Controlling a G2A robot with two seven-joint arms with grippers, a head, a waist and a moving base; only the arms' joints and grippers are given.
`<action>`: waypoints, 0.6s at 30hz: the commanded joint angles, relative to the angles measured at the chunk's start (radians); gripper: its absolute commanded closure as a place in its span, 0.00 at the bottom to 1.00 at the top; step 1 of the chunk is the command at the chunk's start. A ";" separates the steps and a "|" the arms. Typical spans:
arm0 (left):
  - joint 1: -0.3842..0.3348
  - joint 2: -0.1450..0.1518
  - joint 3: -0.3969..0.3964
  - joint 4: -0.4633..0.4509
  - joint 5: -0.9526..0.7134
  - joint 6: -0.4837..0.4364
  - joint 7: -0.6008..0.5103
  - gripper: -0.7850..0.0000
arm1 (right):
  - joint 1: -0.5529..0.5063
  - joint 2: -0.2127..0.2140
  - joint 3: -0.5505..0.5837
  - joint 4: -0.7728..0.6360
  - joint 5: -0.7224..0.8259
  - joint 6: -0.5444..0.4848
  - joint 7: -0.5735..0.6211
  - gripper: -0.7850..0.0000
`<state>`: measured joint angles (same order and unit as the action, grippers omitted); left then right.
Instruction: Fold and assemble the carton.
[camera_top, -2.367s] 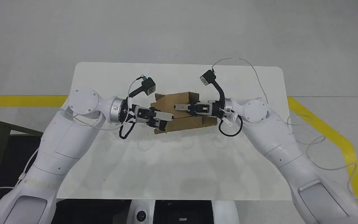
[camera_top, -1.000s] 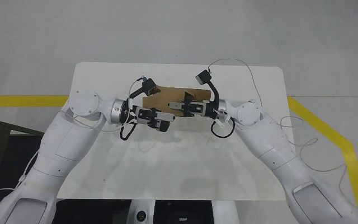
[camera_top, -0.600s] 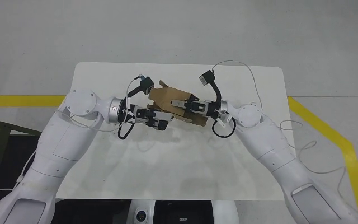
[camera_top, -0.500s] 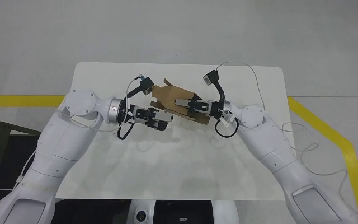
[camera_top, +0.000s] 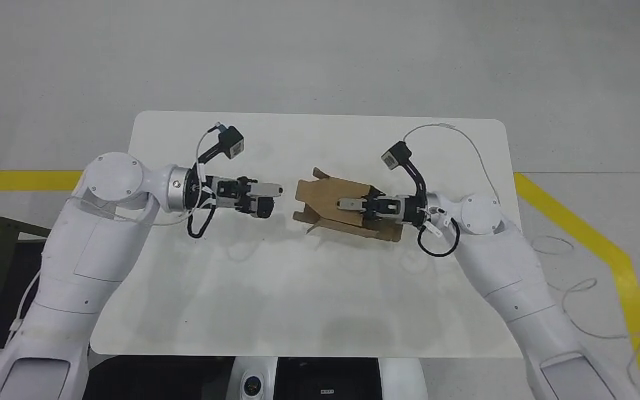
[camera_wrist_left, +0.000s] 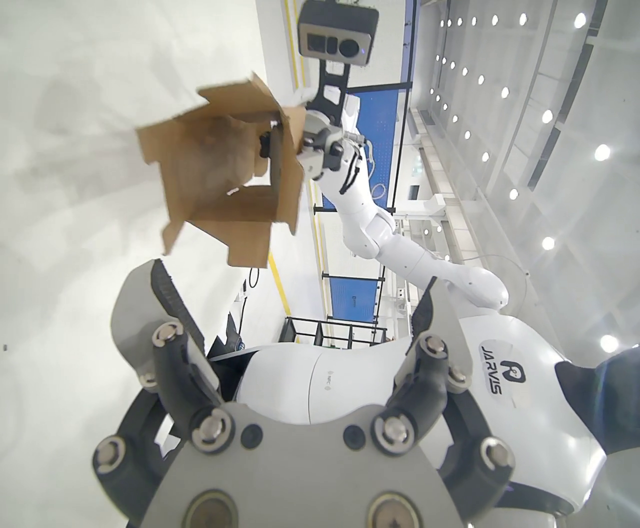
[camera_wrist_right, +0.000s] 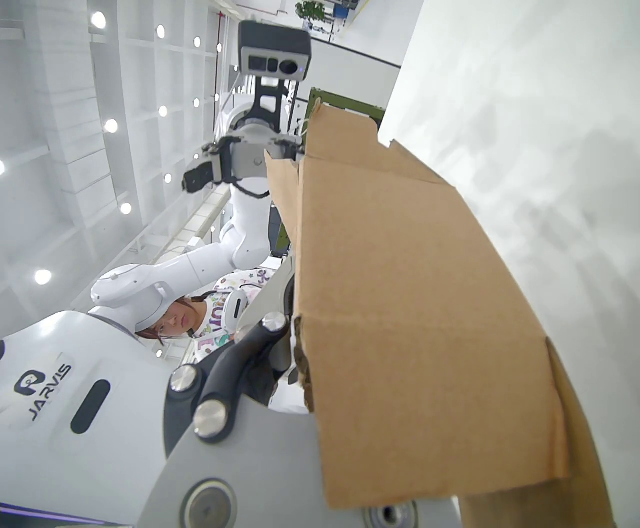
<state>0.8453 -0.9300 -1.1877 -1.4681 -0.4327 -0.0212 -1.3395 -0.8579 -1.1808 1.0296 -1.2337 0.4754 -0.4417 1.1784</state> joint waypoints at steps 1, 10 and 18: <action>-0.002 0.001 0.000 0.017 0.032 -0.002 0.019 0.00 | -0.008 0.002 0.005 -0.008 0.010 0.004 0.017 1.00; -0.005 0.004 0.035 0.086 0.167 -0.006 0.050 0.00 | -0.026 0.009 0.024 -0.046 0.050 0.019 0.067 1.00; -0.008 -0.003 0.092 0.093 0.253 0.000 0.095 0.00 | -0.020 0.002 0.012 -0.043 0.091 -0.004 0.076 1.00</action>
<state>0.8398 -0.9323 -1.1006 -1.3779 -0.1916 -0.0238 -1.2557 -0.8799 -1.1777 1.0434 -1.2774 0.5646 -0.4454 1.2540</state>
